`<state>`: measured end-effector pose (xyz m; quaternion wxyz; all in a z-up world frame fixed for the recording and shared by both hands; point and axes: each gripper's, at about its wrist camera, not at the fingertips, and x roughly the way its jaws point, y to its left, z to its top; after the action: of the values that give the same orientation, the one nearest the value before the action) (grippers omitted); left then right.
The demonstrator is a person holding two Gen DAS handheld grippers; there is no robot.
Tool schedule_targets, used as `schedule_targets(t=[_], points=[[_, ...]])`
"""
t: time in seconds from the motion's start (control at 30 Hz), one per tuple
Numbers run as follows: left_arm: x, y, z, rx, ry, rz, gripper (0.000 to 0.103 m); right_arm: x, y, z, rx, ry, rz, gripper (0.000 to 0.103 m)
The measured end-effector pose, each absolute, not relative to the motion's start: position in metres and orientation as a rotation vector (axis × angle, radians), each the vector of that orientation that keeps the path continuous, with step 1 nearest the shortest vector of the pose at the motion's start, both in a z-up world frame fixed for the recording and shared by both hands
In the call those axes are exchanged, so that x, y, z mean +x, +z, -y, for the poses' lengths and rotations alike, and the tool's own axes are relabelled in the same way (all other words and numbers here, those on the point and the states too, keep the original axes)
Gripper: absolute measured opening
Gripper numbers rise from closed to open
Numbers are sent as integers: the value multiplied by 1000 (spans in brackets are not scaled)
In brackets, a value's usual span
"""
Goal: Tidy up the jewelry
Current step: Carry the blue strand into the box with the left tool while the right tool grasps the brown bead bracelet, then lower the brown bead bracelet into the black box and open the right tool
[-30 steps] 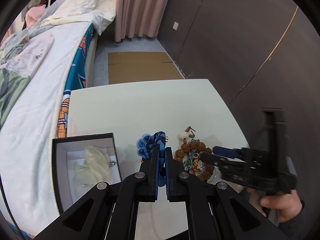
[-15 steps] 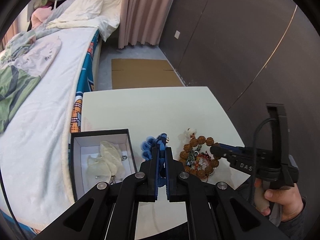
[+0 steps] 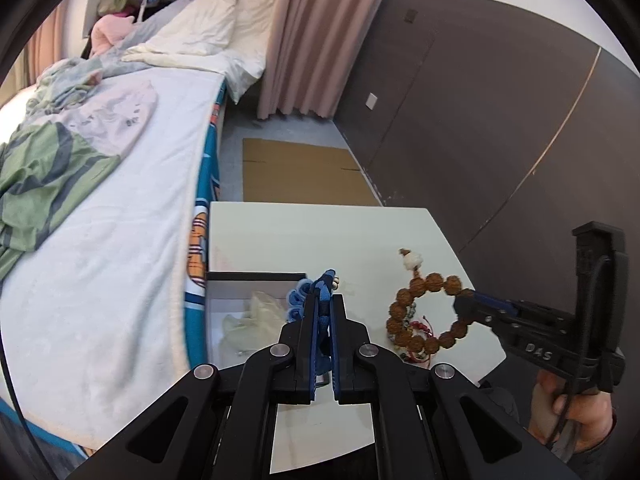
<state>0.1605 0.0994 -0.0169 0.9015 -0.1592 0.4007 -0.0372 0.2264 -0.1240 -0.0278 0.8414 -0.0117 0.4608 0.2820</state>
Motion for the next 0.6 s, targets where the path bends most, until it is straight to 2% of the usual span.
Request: schedule_targets(t=[0.17,0.27,0.3,0.33,0.37,0.4,0.43,0.6], points=[[160,-18,-113,-359,-54,-824,5,217,-12,108,-33,624,-942,20],[162,-21,-117,-378,-59,-858,14,212,-6,98,-37,640,-933,20],[163,-23,-119,-386,-71,-870,29,211,-5,94,-39,643,-932,20],[161,-24,-121,-390,-73,-868,52,210,-3,89,-44,649,-930,20],[158,-23,-123,-390,-65,-855,62,209,-3,86,-48,653,-929,20],[152,-21,-126,-388,-49,-828,76,208,-2,81,-52,659,-929,20],[147,-18,-130,-385,-39,-800,81,208,-1,76,-57,665,-929,20],[133,-13,-147,-379,-11,-785,82,203,-2,53,-69,695,-932,20]])
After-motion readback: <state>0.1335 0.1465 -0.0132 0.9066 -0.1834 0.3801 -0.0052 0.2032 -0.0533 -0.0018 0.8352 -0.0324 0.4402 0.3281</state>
